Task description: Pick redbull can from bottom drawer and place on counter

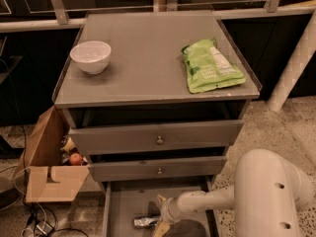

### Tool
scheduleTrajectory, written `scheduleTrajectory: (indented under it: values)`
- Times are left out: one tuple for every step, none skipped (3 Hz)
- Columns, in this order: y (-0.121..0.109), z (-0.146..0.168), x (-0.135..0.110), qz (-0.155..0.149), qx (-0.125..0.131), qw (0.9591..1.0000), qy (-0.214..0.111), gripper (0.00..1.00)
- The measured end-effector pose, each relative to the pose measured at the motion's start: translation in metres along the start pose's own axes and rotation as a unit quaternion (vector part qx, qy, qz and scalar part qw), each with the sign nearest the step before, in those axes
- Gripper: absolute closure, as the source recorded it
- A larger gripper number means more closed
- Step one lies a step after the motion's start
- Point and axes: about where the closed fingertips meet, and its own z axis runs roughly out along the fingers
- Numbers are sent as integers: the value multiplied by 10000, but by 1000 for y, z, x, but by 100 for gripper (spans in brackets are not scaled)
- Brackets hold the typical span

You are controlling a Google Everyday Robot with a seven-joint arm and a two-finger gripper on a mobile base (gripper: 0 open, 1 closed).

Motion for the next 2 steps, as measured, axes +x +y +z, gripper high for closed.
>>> scheduleTrajectory:
  values:
    - [-2,15,3,-73,-97,9998,-179,0]
    - [-5,36,9,-185,-337,9984,-426,0]
